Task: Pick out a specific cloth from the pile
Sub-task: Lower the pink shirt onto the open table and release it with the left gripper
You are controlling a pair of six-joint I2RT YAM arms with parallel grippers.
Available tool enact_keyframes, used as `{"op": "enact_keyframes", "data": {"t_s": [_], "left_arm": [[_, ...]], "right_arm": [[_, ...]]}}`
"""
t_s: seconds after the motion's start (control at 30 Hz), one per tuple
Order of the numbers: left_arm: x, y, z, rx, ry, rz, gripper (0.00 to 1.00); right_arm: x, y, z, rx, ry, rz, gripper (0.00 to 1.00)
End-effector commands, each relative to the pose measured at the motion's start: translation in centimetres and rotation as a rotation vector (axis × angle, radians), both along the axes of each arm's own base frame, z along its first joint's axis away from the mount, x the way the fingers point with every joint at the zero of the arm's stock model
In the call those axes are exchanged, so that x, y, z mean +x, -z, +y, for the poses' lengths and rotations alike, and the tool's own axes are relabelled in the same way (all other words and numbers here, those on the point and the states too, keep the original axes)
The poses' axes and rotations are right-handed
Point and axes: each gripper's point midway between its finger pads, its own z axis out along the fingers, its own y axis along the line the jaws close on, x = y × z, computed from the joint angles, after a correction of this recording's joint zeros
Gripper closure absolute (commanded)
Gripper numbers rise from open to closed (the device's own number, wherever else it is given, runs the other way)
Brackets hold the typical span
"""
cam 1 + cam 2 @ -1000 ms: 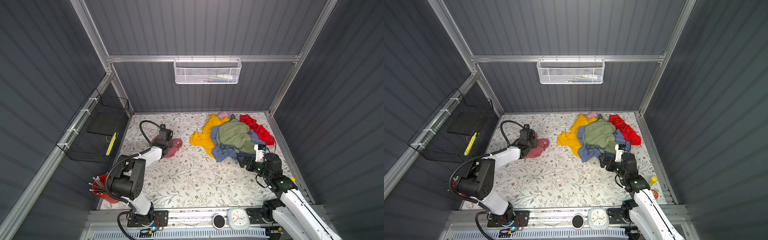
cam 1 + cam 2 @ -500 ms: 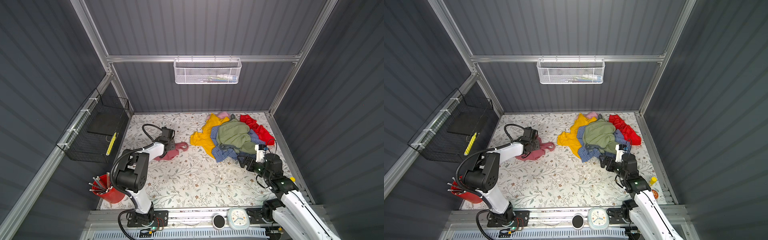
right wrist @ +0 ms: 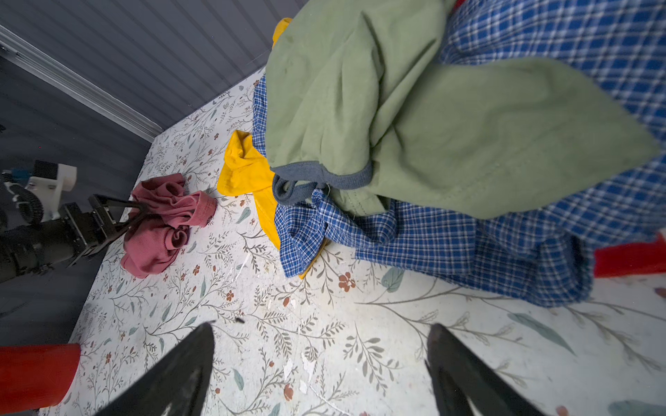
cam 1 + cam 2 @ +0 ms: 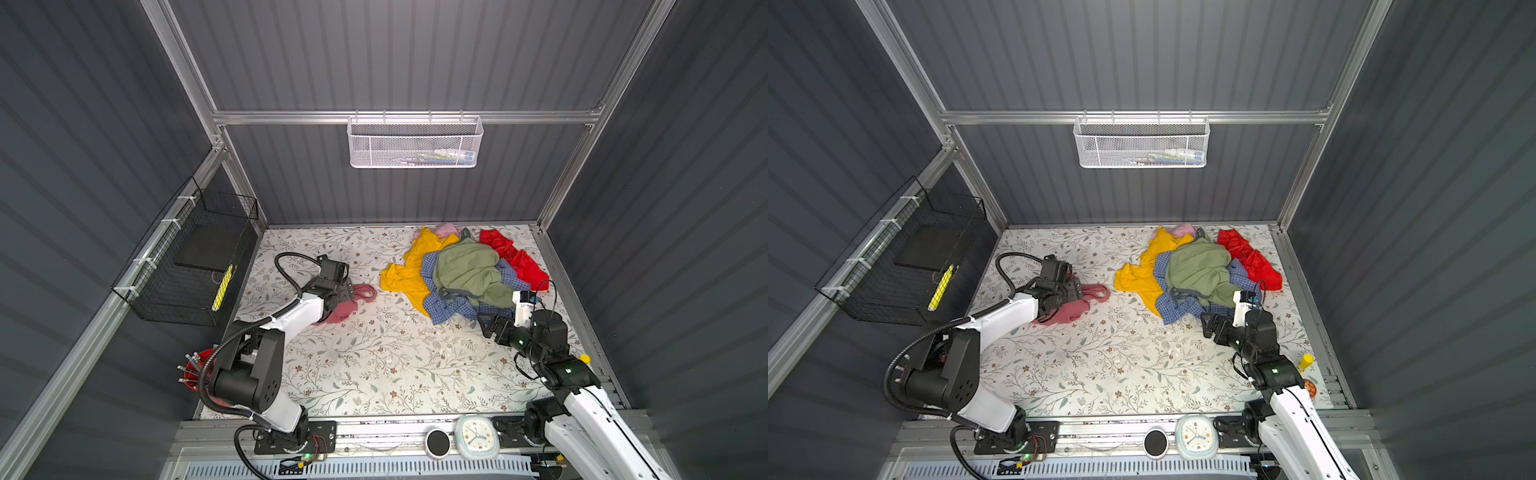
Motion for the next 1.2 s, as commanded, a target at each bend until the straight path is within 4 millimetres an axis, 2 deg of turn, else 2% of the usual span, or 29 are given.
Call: {"op": "enact_keyframes", "data": {"t_s": [0.0,0.13,0.23,0.53,0.7,0.87,1.07,1.17], "left_arm": [[-1.4,-1.9,-1.0,0.101,0.009,-0.046,0.00],[-2.3,-1.9,-2.7,0.060,0.041,-0.042,0.00],[-3.1,-1.2,-4.0,0.047,0.067,-0.029,0.00],[-3.3,3.3,-6.8,-0.029,0.112,0.087,0.02],[-2.3,5.8,-6.9,0.004,0.105,0.151,0.04],[-1.4,8.5,-5.8,-0.095,0.052,0.233,0.10],[-0.7,9.5,-4.3,-0.103,0.017,0.254,0.17],[-0.4,9.6,-4.1,-0.090,0.033,0.255,0.24]], "right_arm": [[0.2,-1.0,0.1,-0.004,-0.010,-0.032,0.09],[0.2,-1.1,0.4,0.009,-0.024,-0.037,0.10],[0.2,-1.1,0.6,0.022,-0.032,-0.039,0.10],[0.2,-1.0,0.9,0.035,-0.041,-0.038,0.11],[0.1,-0.9,0.8,0.028,-0.039,-0.030,0.11],[-0.3,-0.8,0.4,0.005,-0.029,-0.021,0.11],[-0.4,-0.3,0.3,0.004,-0.018,-0.021,0.11],[-0.3,-0.4,0.3,0.003,-0.019,-0.019,0.11]]}}
